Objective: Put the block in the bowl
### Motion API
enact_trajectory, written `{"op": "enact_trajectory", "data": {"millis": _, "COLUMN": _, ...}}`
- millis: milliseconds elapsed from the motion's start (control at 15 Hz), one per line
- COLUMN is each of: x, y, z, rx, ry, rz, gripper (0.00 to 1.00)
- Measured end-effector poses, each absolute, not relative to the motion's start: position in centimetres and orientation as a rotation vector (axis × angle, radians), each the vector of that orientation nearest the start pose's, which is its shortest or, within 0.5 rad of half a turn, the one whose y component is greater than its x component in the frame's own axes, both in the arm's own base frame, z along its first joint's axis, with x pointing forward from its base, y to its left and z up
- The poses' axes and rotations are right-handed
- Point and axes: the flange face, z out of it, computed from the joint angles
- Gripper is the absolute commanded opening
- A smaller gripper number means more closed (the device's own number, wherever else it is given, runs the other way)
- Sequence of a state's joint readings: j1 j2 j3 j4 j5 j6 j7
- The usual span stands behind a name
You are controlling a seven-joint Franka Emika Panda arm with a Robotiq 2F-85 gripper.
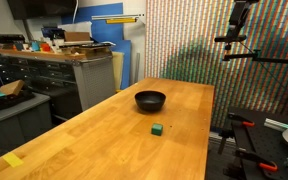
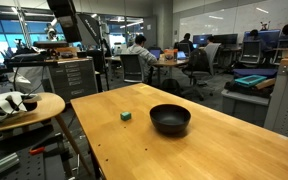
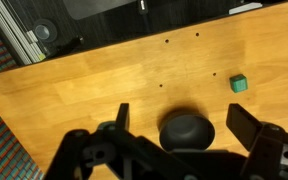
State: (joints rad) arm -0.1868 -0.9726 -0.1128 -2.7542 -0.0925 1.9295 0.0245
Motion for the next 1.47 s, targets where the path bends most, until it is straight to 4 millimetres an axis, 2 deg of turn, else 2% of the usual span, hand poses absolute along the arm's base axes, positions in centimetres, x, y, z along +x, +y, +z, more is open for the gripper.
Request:
{"op": "enact_trajectory", "data": {"millis": 400, "x": 26.8, "y": -8.8, "z": 48.3, "rx": -3.123, "ry": 0.393, "rz": -0.224, "gripper": 1.0}}
{"op": "enact_trajectory", "data": {"millis": 600, "x": 27.6, "y": -8.0, "z": 48.0, "rx": -3.135, "ry": 0.349, "rz": -0.239, "gripper": 1.0}}
{"op": "enact_trajectory", "data": {"millis": 933, "x": 30.3, "y": -4.7, "z": 46.7, "rx": -3.161, "ry": 0.167, "rz": -0.273, "gripper": 1.0}}
{"op": "enact_trajectory", "data": {"millis": 1467, "x": 34.3, "y": 1.7, "z": 43.3, "rx": -3.119, "ry": -0.18, "rz": -0.327, "gripper": 1.0}}
